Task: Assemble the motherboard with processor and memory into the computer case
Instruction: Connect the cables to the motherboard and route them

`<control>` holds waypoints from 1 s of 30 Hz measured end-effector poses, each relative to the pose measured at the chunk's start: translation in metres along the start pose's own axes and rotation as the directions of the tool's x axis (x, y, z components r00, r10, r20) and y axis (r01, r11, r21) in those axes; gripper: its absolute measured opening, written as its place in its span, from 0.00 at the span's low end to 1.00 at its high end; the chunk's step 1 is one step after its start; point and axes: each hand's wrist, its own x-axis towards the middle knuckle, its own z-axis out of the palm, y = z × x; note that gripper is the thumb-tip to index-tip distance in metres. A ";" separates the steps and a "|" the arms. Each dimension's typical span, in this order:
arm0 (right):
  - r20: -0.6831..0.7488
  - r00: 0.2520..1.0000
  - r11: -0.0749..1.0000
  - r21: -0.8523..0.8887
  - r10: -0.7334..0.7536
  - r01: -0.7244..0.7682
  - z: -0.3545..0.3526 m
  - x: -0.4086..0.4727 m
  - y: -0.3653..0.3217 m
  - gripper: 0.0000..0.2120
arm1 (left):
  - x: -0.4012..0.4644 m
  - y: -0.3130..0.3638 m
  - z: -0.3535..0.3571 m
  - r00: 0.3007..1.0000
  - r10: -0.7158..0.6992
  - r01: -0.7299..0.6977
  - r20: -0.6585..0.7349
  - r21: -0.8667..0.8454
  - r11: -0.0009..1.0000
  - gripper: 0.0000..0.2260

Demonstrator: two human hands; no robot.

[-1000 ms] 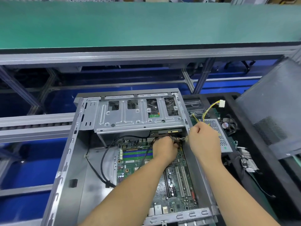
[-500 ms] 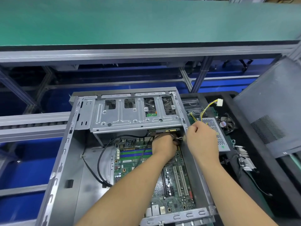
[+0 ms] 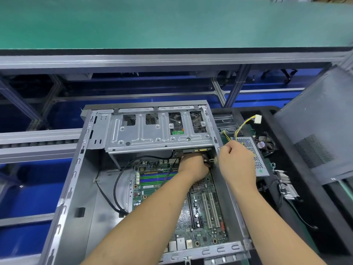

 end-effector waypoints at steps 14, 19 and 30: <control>-0.010 1.000 1.000 -0.008 -0.006 0.006 0.001 0.000 0.001 0.11 | 0.005 0.005 -0.007 0.990 0.028 -0.046 0.140 0.127 0.991 0.02; -0.010 1.000 1.000 0.001 -0.003 0.003 0.000 0.000 0.001 0.11 | 0.004 0.006 -0.002 0.995 0.032 -0.039 0.100 0.077 0.996 0.11; -0.018 1.000 1.000 0.009 -0.011 0.012 0.001 0.001 0.002 0.11 | 0.004 0.002 0.000 0.991 0.038 -0.044 0.125 0.041 0.998 0.10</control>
